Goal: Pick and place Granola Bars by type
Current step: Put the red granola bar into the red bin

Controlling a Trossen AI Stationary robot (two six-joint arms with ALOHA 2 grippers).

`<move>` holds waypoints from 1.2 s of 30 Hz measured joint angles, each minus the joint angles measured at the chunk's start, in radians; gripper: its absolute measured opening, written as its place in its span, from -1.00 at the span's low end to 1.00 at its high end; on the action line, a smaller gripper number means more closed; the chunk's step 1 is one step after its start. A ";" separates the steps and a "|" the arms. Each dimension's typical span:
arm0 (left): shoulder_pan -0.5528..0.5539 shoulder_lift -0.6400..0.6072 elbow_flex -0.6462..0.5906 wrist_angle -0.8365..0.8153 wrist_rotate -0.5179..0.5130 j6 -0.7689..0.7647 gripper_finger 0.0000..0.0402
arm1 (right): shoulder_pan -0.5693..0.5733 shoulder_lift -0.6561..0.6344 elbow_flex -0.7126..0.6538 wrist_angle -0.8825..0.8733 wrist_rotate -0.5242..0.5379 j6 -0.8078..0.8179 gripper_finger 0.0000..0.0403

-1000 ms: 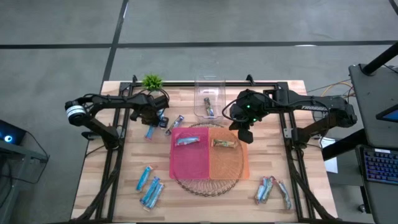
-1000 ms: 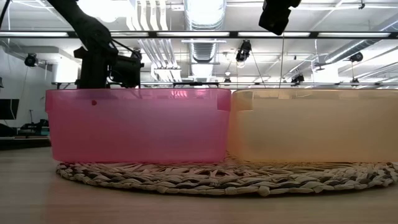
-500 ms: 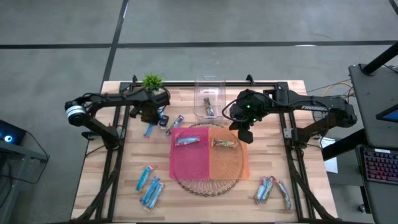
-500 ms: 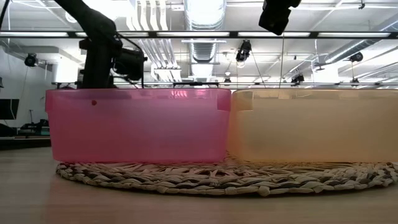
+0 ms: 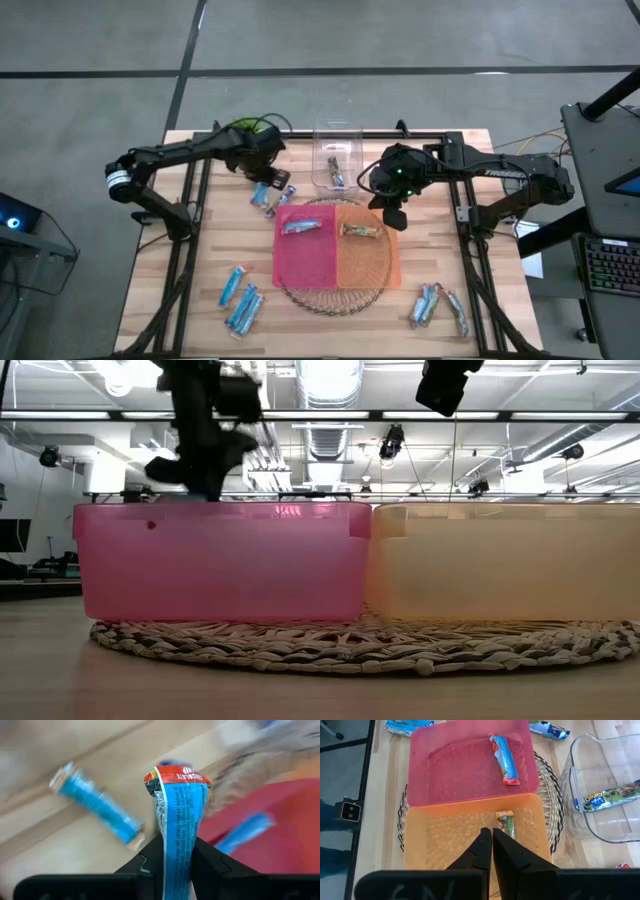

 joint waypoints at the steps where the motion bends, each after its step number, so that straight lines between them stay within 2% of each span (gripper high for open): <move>1: -0.014 0.000 0.033 -0.004 -0.001 0.008 -0.71 | 0.000 0.000 0.000 0.000 0.000 0.000 -0.96; 7: -0.121 0.000 0.202 -0.005 0.000 0.074 -0.71 | 0.000 0.000 0.000 0.000 0.000 -0.012 -0.96; 12: -0.211 0.005 0.277 0.007 0.000 0.098 -0.71 | 0.000 0.000 0.000 0.000 0.000 -0.020 -0.96; 18: -0.295 0.005 0.298 0.039 -0.002 0.091 -0.71 | 0.000 0.000 0.000 0.000 -0.001 -0.020 -0.96; 26: -0.433 0.033 0.289 0.191 0.021 0.104 -0.71 | 0.000 0.000 0.000 -0.001 -0.001 -0.019 -0.96; 36: -0.485 0.204 0.288 0.217 0.120 0.172 -0.71 | 0.000 -0.001 0.000 -0.001 -0.001 -0.014 -0.96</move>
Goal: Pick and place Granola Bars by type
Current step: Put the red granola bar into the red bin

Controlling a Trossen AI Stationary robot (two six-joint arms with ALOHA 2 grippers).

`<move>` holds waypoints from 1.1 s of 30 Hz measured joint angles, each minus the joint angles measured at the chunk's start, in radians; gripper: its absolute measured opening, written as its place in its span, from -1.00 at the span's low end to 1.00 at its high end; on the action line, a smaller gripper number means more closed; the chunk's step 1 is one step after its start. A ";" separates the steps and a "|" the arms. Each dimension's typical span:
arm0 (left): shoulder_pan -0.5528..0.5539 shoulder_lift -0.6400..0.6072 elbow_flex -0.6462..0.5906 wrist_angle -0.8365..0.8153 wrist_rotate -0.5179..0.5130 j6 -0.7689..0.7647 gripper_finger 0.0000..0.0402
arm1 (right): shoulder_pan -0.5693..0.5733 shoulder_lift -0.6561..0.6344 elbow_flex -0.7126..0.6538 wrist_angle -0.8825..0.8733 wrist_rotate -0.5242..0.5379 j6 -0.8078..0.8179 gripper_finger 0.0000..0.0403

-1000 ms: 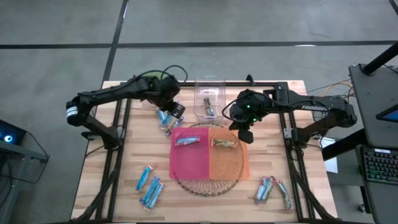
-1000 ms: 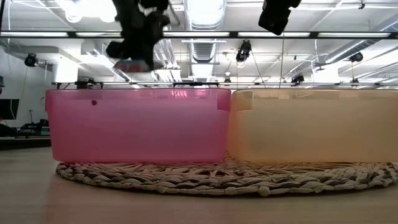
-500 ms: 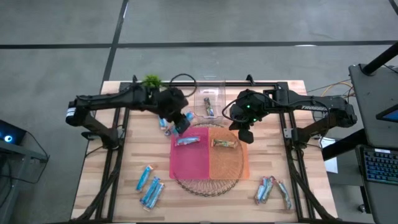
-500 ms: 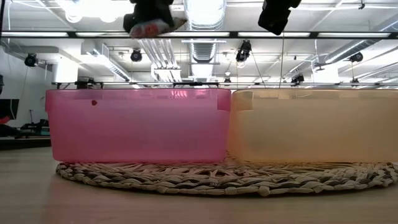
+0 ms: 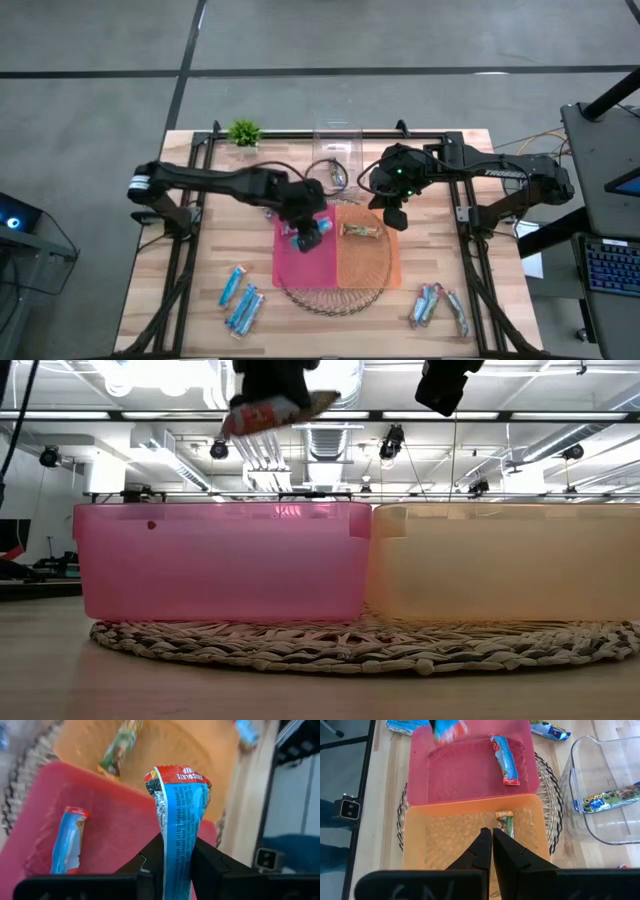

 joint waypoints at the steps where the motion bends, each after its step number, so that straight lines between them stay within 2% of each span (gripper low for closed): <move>1: 0.000 0.015 0.000 -0.008 0.003 0.012 -0.71 | 0.000 0.000 0.000 0.000 0.000 0.003 -0.96; 11: 0.001 0.120 -0.001 -0.087 0.020 0.241 -0.71 | 0.000 0.000 0.000 0.000 0.000 0.005 -0.96; 22: -0.001 0.214 -0.001 -0.114 0.022 0.316 -0.71 | 0.000 0.000 0.000 0.000 0.000 0.005 -0.96; 33: 0.000 0.236 -0.001 -0.117 0.021 0.336 -0.71 | 0.000 0.000 0.000 0.000 0.001 0.006 -0.96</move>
